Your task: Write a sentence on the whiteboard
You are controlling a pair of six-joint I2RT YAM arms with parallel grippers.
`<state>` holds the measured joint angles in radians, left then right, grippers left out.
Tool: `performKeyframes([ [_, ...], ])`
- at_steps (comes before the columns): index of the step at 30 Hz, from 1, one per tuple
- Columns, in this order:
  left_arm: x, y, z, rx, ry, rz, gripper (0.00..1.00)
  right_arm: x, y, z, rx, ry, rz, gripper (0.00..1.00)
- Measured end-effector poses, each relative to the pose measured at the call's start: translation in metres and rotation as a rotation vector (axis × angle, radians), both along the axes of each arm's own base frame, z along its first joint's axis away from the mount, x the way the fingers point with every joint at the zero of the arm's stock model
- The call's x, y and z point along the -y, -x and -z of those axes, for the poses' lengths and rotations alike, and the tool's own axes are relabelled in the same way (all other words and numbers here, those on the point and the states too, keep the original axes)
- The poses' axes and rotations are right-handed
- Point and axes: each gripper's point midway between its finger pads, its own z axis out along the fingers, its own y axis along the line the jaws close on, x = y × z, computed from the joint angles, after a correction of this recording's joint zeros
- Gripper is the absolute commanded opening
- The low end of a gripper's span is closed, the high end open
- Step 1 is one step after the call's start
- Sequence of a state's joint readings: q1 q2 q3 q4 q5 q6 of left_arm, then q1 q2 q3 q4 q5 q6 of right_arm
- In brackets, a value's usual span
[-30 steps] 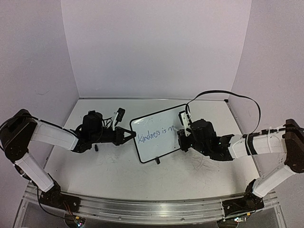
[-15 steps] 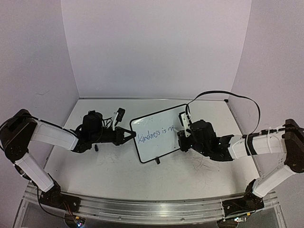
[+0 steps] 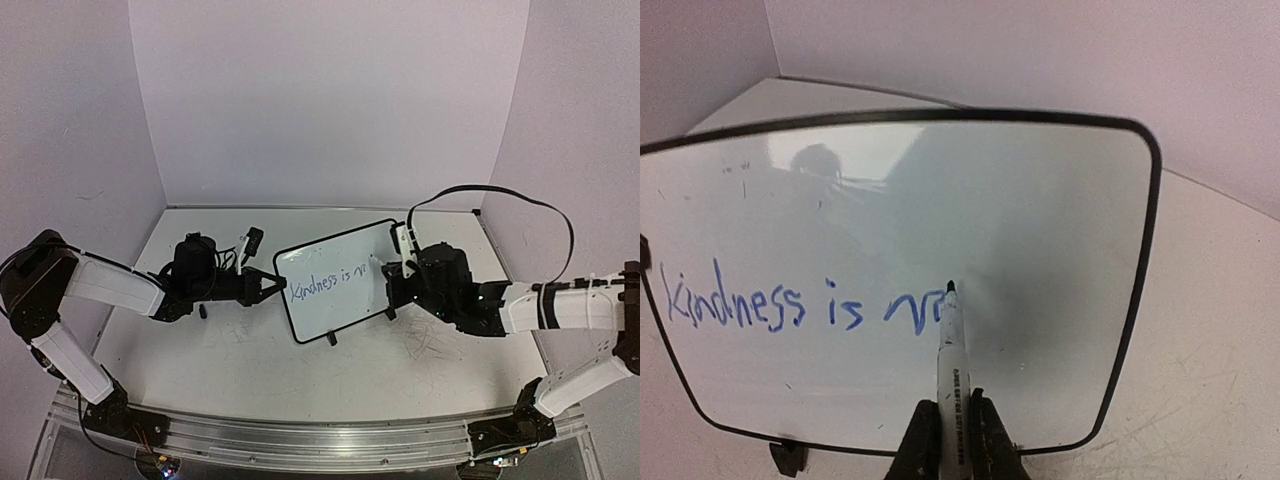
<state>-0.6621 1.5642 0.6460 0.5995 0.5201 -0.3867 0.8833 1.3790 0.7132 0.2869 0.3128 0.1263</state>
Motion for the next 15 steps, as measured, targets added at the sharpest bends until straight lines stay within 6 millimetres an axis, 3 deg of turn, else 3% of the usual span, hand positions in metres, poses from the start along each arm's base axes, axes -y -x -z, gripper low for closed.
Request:
performKeyframes([
  [4, 0.000, 0.000, 0.000, 0.001, -0.001, 0.000, 0.00, 0.012, -0.009, -0.014, 0.038, -0.026, 0.013, 0.00],
  [15, -0.001, 0.001, 0.000, -0.003, -0.005, 0.000, 0.00, 0.004, -0.003, 0.012, -0.016, 0.015, -0.070, 0.00],
])
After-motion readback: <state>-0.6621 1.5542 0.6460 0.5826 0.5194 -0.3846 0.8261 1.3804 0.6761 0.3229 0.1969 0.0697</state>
